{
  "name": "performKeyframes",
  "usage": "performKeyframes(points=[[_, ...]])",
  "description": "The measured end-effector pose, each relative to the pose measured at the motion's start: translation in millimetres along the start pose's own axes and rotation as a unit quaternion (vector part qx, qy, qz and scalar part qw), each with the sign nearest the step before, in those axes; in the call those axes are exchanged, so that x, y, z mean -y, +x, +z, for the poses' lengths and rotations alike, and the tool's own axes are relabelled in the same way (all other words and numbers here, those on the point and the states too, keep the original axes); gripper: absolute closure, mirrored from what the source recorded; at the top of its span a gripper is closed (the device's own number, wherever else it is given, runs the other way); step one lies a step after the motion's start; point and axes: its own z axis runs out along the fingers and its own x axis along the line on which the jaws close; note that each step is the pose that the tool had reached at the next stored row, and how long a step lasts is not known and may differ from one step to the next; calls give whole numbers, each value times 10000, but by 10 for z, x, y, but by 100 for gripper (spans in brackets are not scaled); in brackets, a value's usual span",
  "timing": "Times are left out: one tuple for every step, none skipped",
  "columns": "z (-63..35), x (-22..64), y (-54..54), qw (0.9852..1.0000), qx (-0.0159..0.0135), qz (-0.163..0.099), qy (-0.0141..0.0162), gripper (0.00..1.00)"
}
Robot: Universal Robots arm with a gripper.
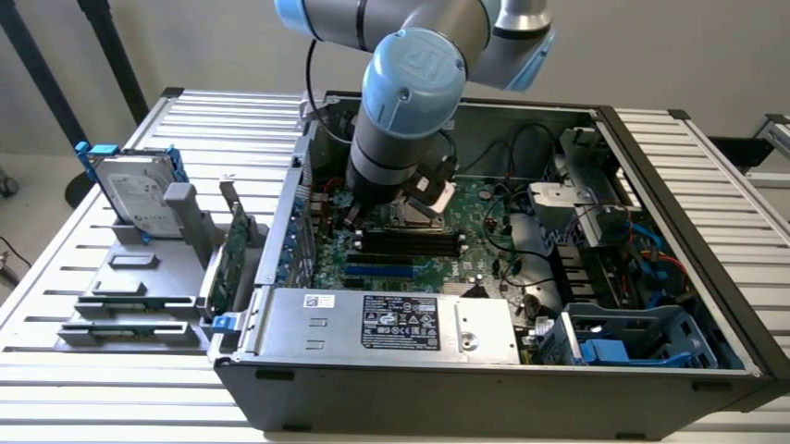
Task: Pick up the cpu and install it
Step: 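Install the second cpu locking lever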
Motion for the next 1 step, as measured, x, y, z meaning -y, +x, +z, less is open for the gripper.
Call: performKeyframes(points=[[0,0,0,10000,0,0,0,89]])
